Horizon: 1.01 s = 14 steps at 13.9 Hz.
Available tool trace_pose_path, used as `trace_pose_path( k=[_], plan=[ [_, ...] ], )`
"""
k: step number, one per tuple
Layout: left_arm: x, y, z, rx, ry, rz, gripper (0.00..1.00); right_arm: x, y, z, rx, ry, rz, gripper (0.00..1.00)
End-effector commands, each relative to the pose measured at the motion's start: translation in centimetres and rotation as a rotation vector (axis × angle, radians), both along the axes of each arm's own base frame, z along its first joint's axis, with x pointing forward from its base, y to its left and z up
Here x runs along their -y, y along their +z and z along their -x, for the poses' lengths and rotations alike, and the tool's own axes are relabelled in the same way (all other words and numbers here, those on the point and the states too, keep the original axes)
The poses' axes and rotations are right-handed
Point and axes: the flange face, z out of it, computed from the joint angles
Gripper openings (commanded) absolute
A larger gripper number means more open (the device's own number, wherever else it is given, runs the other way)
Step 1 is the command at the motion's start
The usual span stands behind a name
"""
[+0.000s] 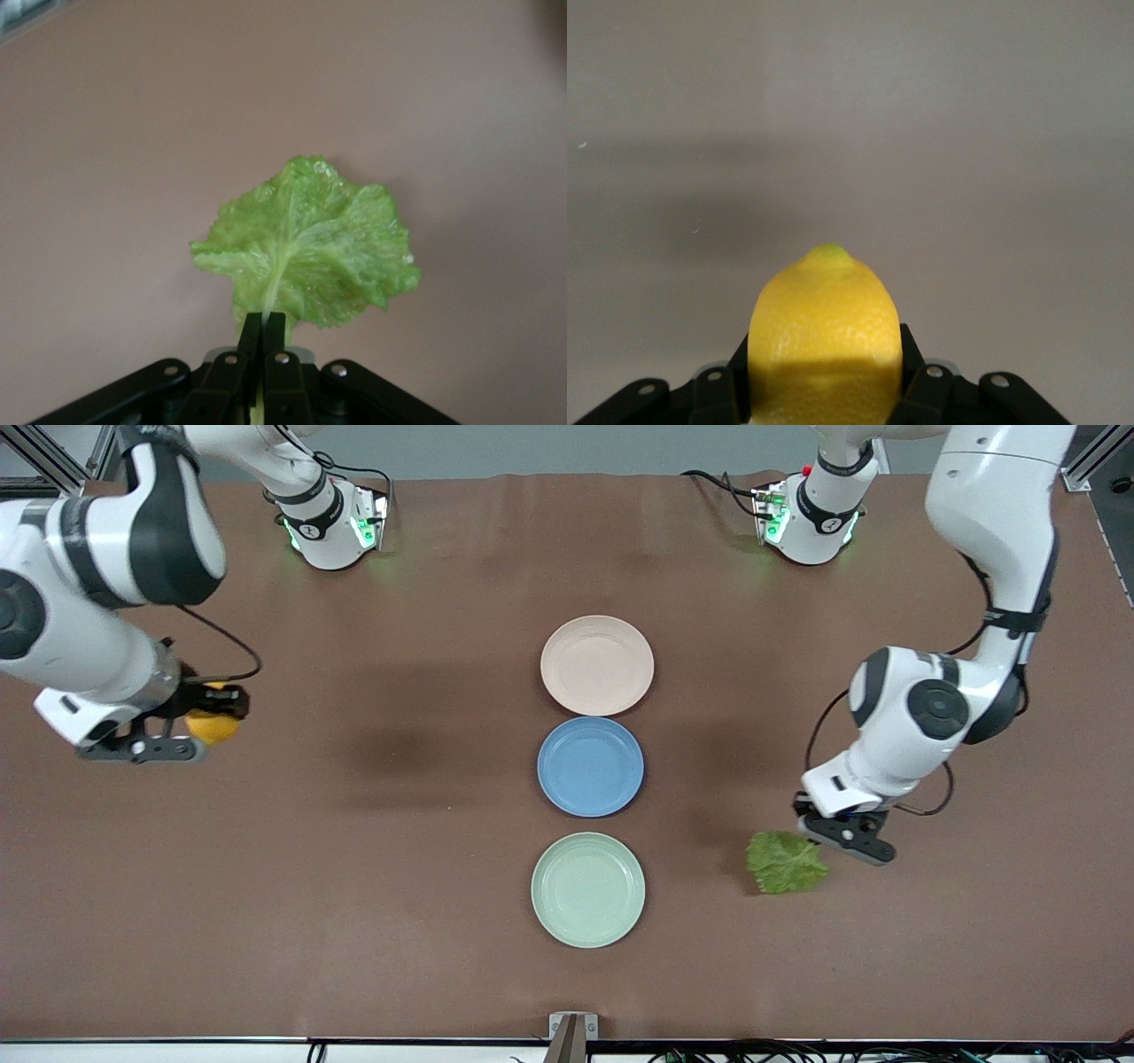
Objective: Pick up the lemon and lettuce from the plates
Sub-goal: 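Carry the lemon off the plate with the right gripper while the left carries lettuce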
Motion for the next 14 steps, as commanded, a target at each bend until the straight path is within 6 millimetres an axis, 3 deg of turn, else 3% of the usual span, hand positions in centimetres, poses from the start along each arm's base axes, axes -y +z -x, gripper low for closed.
trace_pose_path(
  k=[1,2,5,6,7,8,11,14],
  plan=[
    [-5.3,-3.5,2.2,-0.038,-0.05,-0.024,0.02,5.5,-5.6,-0.6,0.023,0.015,0.006,0.14],
    [-7.1,-5.4,2.6,-0.061,-0.056,-0.025,0.02,7.3,-7.7,-1.3,0.035,0.013,0.008,0.14],
    [-8.3,-8.2,3.0,-0.091,-0.054,-0.016,0.09,10.7,-14.0,-2.6,0.032,-0.008,0.015,0.14],
    [-8.6,-8.5,3.0,-0.093,-0.047,-0.012,0.24,11.2,-16.0,-2.8,0.028,-0.038,-0.012,0.14],
    [-8.6,-8.5,2.8,-0.091,-0.035,-0.008,0.67,11.8,-17.8,-2.9,0.026,-0.068,-0.054,0.14],
    [-8.7,-7.6,2.5,-0.077,-0.026,-0.007,1.0,11.9,-19.3,-3.2,0.036,-0.062,-0.072,0.14],
    [-6.4,0.6,1.9,-0.034,0.093,0.013,1.0,12.7,-23.0,-3.9,0.08,-0.062,-0.06,0.14],
    [-3.5,8.7,2.7,-0.052,0.294,0.032,1.0,12.6,-24.5,-4.0,0.082,-0.112,-0.101,0.14]
  ],
)
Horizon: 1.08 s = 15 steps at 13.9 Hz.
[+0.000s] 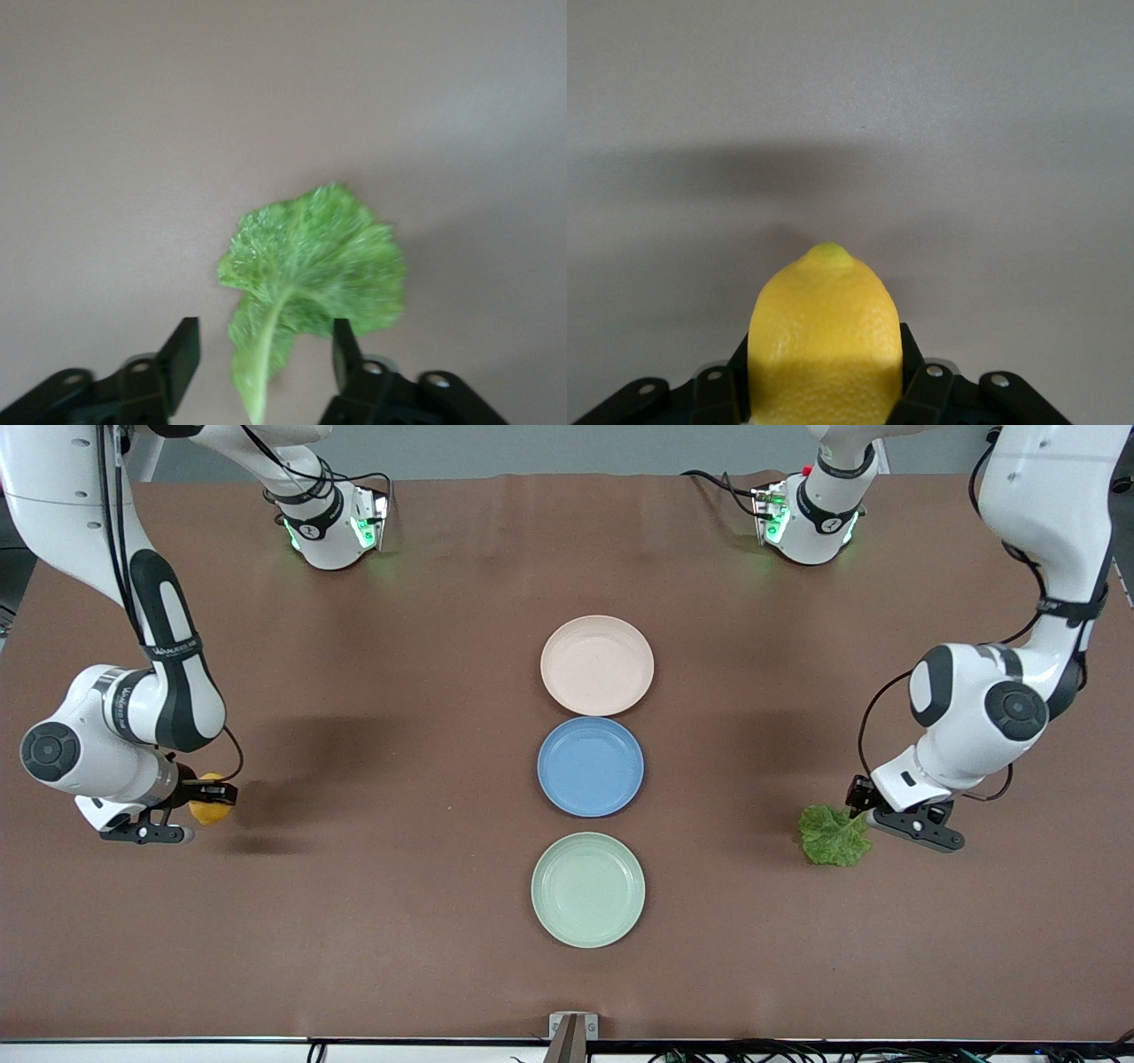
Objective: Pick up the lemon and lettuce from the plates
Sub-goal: 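Lower and release the lemon and lettuce onto the table with both grippers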
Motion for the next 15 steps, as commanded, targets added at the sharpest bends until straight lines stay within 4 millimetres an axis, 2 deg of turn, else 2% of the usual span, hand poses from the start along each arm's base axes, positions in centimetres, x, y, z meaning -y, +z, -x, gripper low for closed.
trace_pose_path(
  k=[1,3,7,8,9,10,11,12,13,14,15],
  plan=[
    [2.9,8.0,1.9,-0.021,0.187,0.012,1.0,0.1,-0.7,-0.4,0.01,-0.029,-0.054,0.15],
    [4.7,13.1,3.1,-0.049,0.297,0.0,1.0,0.2,-1.8,-0.7,0.005,-0.031,-0.051,0.16],
    [4.1,24.7,3.2,-0.113,0.327,-0.046,1.0,0.1,-3.5,-0.9,0.016,-0.04,-0.052,0.17],
    [3.9,27.1,3.2,-0.121,0.332,-0.047,1.0,0.0,-3.6,-0.9,0.015,-0.039,-0.052,0.17],
    [3.2,28.4,3.2,-0.114,0.331,-0.047,1.0,-0.1,-3.6,-0.9,0.013,-0.038,-0.052,0.2],
    [2.5,29.2,3.6,-0.117,0.306,-0.038,1.0,-0.3,-3.5,-0.9,0.013,-0.034,-0.052,0.36],
    [1.7,30.1,4.5,-0.136,0.269,-0.051,1.0,-0.6,-3.5,-0.9,0.009,-0.03,-0.053,0.77],
    [1.4,31.6,5.7,-0.138,0.256,-0.062,1.0,-0.7,-2.9,-0.9,0.011,-0.033,-0.056,1.0],
    [1.2,33.0,6.9,-0.132,0.26,-0.071,1.0,-0.9,-1.7,-0.8,0.004,-0.033,-0.064,1.0],
    [0.9,33.3,7.5,-0.151,0.268,-0.075,1.0,-1.5,0.3,-0.7,-0.013,-0.029,-0.08,1.0],
    [1.4,33.8,8.3,-0.16,0.27,-0.083,1.0,-2.6,2.9,-0.6,-0.025,-0.021,-0.095,1.0]
  ],
)
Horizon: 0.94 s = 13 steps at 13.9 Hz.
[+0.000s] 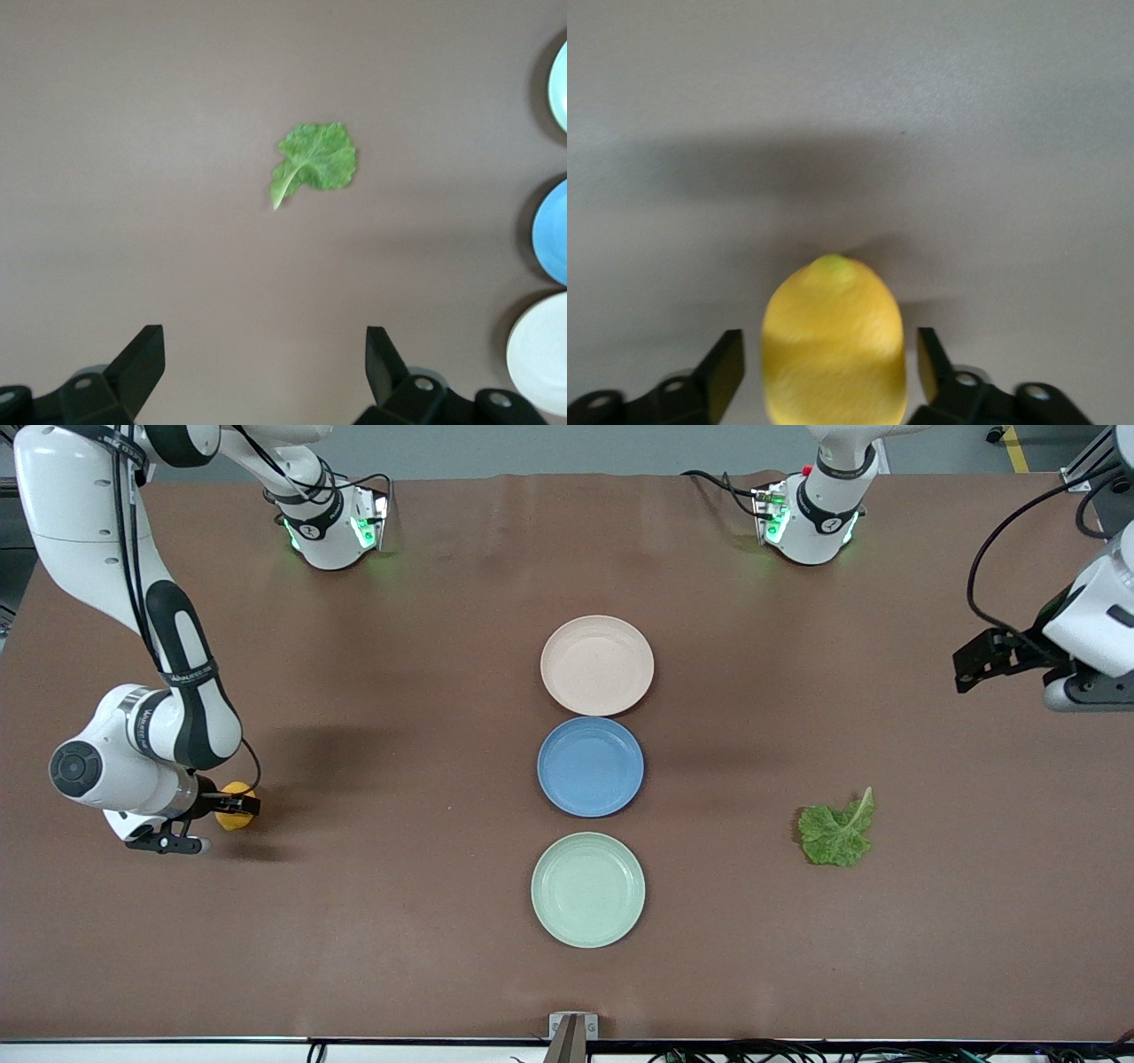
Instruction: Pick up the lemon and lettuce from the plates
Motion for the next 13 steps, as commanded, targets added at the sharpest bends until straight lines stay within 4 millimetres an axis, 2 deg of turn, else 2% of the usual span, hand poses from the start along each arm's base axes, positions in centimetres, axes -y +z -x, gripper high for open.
trace_pose_path(
  k=[1,3,5,7,10,13],
  plan=[
    [1.0,2.4,3.0,-0.028,-0.013,-0.005,1.0,-2.3,7.8,0.7,-0.007,0.01,-0.06,1.0],
    [-0.1,3.6,4.4,-0.041,0.011,-0.003,1.0,-3.3,13.1,1.6,-0.017,-0.019,-0.085,1.0],
    [-1.2,3.4,5.4,-0.051,0.032,0.033,1.0,-4.9,18.1,3.1,-0.03,-0.036,-0.098,1.0],
    [-0.9,3.9,5.9,-0.04,0.031,0.047,1.0,-4.9,23.7,5.0,-0.024,-0.033,-0.115,1.0],
    [-0.8,4.0,5.9,-0.036,0.028,0.055,1.0,-4.6,31.1,7.5,-0.002,0.004,-0.072,1.0],
    [-0.3,3.6,5.5,-0.023,0.032,0.077,1.0,-4.6,38.1,8.1,0.019,0.016,-0.069,1.0]
  ],
)
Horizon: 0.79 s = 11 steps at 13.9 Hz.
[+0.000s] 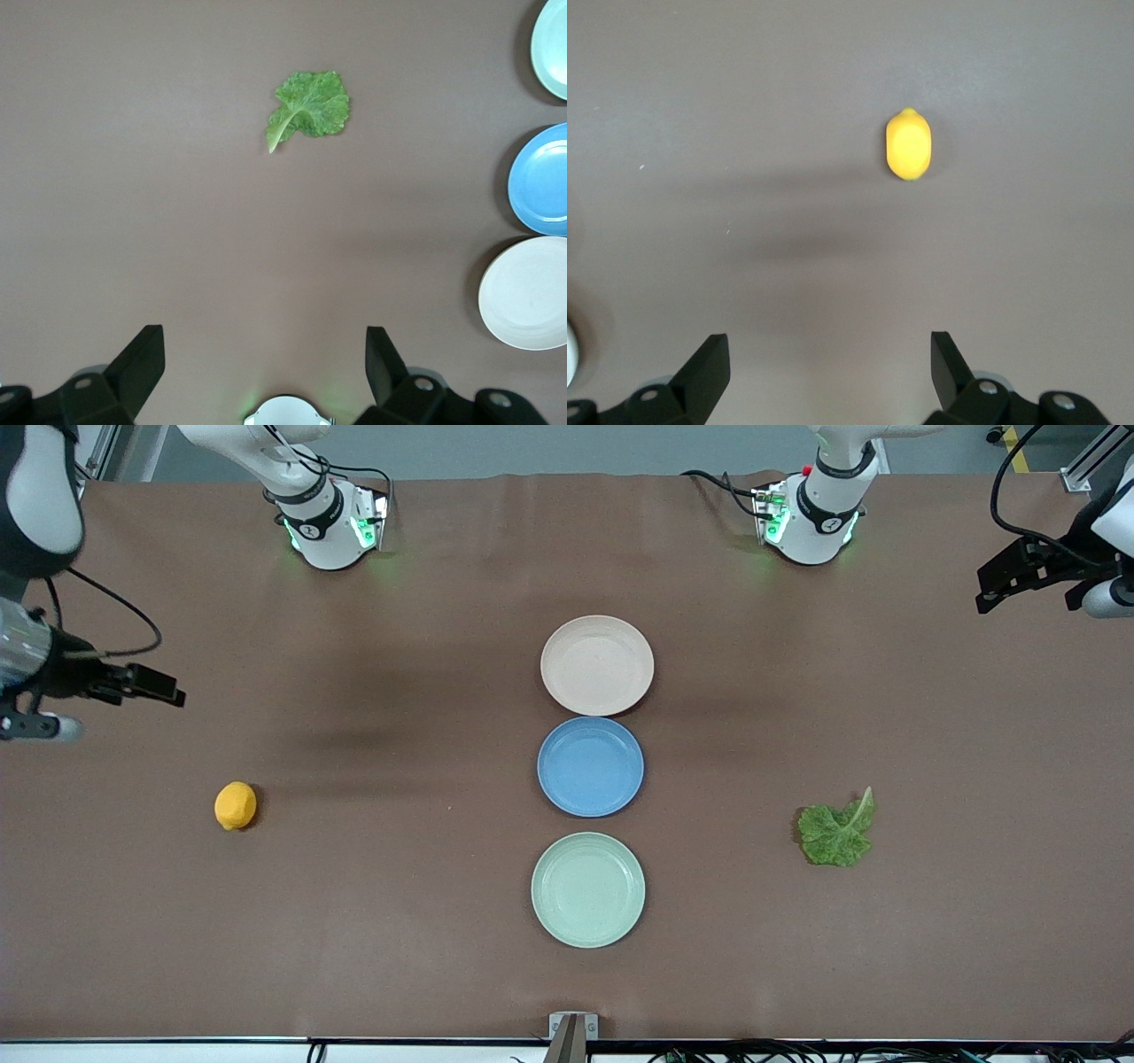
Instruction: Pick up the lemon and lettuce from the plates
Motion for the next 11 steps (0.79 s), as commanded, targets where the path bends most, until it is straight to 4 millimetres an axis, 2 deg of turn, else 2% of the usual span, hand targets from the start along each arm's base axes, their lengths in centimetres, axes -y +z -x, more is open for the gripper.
trace_pose_path(
  k=[1,2,3,4,5,9,11],
  plan=[
    [0.4,-0.4,0.2,0.009,-0.001,0.03,1.0,-0.1,5.7,0.4,0.025,-0.003,0.024,1.0],
    [0.8,-0.8,0.2,0.005,0.001,0.029,1.0,-0.2,7.6,0.7,0.034,-0.001,0.028,1.0],
    [2.1,-1.0,0.2,0.011,-0.003,0.028,1.0,-0.4,9.3,0.9,0.049,0.003,0.028,1.0],
    [3.3,-1.1,0.1,0.022,-0.009,0.026,1.0,-0.3,10.6,1.0,0.071,0.002,0.03,1.0],
    [3.6,-1.1,-0.1,0.038,-0.008,0.027,1.0,-0.4,11.5,0.9,0.09,0.003,0.033,1.0],
    [4.2,-1.2,-0.5,0.063,-0.013,0.033,1.0,-0.4,13.3,0.8,0.137,0.004,0.044,1.0],
    [3.7,-1.2,-0.6,0.06,-0.006,0.034,1.0,-1.4,13.4,0.6,0.143,0.022,0.053,1.0]
  ],
)
